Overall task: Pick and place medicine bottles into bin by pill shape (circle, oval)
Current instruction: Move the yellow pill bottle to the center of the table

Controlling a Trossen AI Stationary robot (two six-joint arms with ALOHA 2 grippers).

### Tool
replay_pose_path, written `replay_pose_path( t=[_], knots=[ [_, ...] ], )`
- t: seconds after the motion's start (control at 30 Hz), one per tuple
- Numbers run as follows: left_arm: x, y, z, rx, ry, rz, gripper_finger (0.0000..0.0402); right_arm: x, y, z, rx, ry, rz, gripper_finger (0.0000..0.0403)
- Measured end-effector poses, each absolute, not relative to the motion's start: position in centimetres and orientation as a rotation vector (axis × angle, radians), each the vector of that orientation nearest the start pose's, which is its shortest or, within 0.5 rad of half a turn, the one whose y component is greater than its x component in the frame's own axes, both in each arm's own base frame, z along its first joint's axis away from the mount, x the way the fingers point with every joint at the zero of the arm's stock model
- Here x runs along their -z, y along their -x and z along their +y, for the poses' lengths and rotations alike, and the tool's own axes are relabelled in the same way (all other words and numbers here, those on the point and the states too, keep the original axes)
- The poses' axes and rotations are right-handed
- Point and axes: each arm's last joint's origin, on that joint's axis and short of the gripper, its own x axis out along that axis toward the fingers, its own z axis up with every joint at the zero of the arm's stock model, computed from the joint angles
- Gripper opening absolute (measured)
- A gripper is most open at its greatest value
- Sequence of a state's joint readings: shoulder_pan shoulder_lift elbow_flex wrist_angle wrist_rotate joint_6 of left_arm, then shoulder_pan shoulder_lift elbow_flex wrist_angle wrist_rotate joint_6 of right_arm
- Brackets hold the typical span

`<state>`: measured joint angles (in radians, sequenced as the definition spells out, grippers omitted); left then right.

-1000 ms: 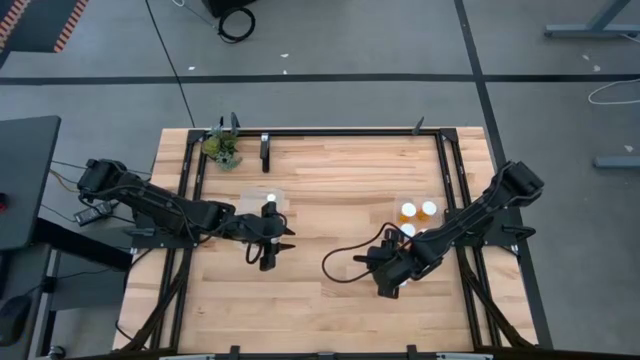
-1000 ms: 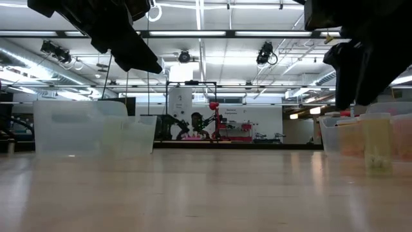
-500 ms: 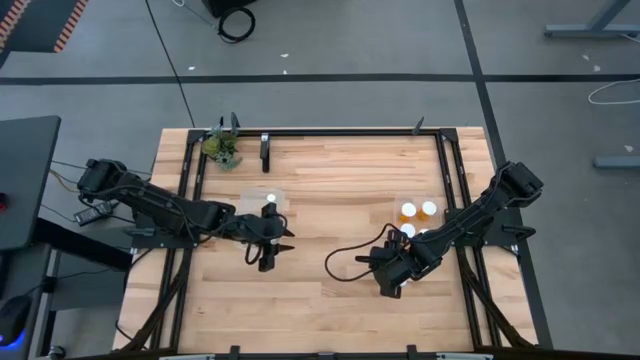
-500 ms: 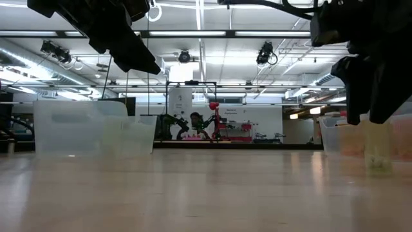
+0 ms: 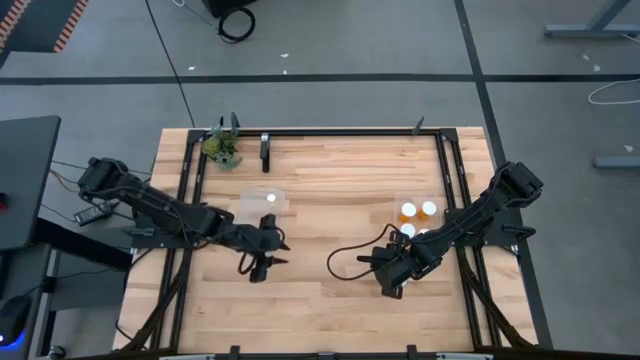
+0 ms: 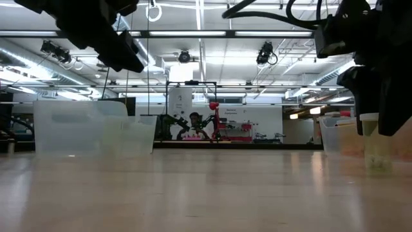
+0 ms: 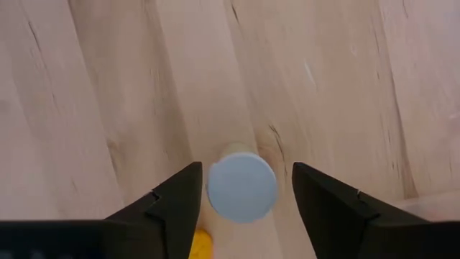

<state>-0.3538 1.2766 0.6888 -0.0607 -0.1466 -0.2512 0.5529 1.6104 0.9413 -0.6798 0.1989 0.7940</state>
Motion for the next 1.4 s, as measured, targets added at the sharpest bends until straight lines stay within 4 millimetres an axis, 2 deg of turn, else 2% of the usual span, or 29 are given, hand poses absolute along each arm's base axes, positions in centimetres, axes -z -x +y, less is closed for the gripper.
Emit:
replay_pose_path(
  t=[0.4, 0.77, 1.13, 1.4],
  knots=[
    [-21.2, -23.3, -10.9, 0.236, -0.012, 0.651, 0.0172, -16.9, -24.2, 14.3, 0.229, -0.208, 1.263, 0.0178],
    [-21.2, -23.1, -11.4, 0.257, -0.023, 0.649, 0.0172, -16.9, -24.2, 14.3, 0.218, -0.223, 1.276, 0.0139],
    [-21.2, -23.1, -11.4, 0.256, -0.022, 0.649, 0.0172, -16.9, -24.2, 14.3, 0.216, -0.225, 1.278, 0.0136],
    [-21.2, -23.1, -11.4, 0.256, -0.022, 0.649, 0.0172, -18.3, -25.2, 14.6, 0.188, -0.229, 1.232, 0.0136]
  ],
)
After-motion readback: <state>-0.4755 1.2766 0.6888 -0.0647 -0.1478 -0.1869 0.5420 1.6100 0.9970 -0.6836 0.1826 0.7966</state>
